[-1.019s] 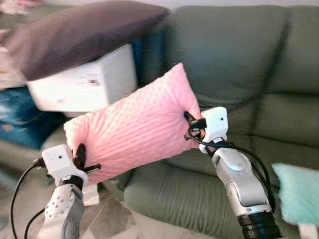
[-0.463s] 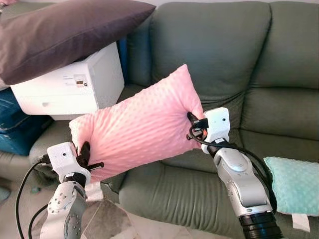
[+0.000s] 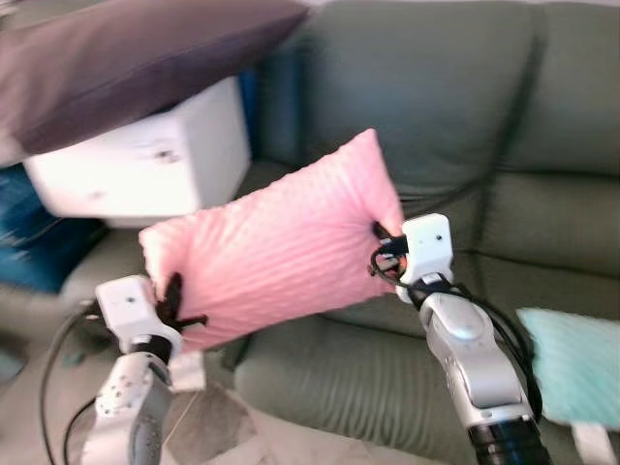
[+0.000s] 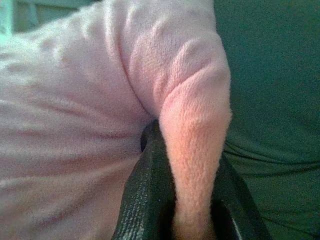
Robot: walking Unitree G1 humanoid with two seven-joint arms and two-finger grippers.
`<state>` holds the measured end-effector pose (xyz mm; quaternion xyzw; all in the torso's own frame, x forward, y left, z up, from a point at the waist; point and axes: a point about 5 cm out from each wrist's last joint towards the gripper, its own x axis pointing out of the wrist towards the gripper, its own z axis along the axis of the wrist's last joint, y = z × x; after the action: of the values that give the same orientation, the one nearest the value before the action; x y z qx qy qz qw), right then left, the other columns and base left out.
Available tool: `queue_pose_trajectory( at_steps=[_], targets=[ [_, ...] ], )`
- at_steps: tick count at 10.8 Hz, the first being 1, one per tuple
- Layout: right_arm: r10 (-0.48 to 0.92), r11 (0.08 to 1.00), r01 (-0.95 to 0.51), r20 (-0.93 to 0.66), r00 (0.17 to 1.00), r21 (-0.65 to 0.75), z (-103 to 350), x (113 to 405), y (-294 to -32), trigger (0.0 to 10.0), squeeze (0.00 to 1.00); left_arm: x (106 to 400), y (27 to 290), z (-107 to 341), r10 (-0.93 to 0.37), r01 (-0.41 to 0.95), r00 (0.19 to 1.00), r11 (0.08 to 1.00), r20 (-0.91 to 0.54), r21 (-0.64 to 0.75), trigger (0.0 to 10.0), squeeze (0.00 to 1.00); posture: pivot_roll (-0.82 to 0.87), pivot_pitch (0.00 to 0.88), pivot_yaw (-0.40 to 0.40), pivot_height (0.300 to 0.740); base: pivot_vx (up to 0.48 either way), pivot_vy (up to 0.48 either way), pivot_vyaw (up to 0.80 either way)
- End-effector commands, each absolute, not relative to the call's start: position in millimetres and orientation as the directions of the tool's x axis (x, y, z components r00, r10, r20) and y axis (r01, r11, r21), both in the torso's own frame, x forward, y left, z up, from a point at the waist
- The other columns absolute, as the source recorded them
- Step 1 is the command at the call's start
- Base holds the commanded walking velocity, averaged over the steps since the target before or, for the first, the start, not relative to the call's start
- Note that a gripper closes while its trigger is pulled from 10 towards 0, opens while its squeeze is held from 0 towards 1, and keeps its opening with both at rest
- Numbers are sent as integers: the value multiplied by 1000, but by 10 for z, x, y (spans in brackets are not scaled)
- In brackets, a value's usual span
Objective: Move the pillow to the sofa
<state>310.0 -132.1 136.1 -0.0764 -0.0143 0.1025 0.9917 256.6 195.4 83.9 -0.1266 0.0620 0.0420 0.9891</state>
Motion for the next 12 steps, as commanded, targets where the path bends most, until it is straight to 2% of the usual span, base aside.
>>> queue_pose_trajectory(
  at_steps=[1,2,3,4,5,6,7,9,11,12],
  targets=[
    [64,984,-61,12,998,-170,1341,3084,-1595,10000,0,2500,2072,745,96,-133,981,966,-168,-220,10000,0,-214,37,85,740,0,0,0],
    [-20,985,15,-26,999,-172,1236,3011,-1807,10000,0,2456,2100,681,100,-142,976,966,-193,-218,10000,0,-224,38,97,740,0,0,0],
    [-68,979,60,-35,997,-193,1196,2915,-1954,10000,0,2506,2021,701,54,-98,981,967,-187,-235,10000,0,-252,42,121,740,0,0,0],
    [-91,977,83,-29,995,-195,1198,2868,-1996,10000,0,2577,1931,721,10,-54,984,969,-180,-242,10000,0,-278,44,143,740,0,0,0],
    [-130,972,126,-10,991,-196,1203,2794,-2032,10000,0,2756,1707,801,-97,60,986,967,-139,-249,10000,0,-307,42,169,740,0,0,0],
    [-130,976,127,-8,991,-180,1190,2801,-1975,10000,0,2869,1587,899,-149,120,984,960,-99,-254,10000,0,-303,37,172,740,0,0,0],
    [-96,980,95,0,995,-173,1208,2847,-1882,10000,0,2886,1589,938,-147,120,986,957,-83,-262,10000,0,-294,34,166,740,0,0,0],
    [-19,984,26,44,999,-174,1339,2996,-1717,10000,0,2831,1701,892,-81,55,993,960,-84,-275,10000,0,-273,33,136,740,0,0,0],
    [-9,987,16,43,999,-162,1369,3069,-1695,10000,0,2794,1716,859,-62,33,994,956,-90,-290,10000,0,-257,35,118,740,0,0,0],
    [4,988,1,32,999,-154,1363,3091,-1670,10000,0,2769,1724,851,-44,15,995,957,-94,-291,10000,0,-247,39,109,740,0,0,-800]
  ],
)
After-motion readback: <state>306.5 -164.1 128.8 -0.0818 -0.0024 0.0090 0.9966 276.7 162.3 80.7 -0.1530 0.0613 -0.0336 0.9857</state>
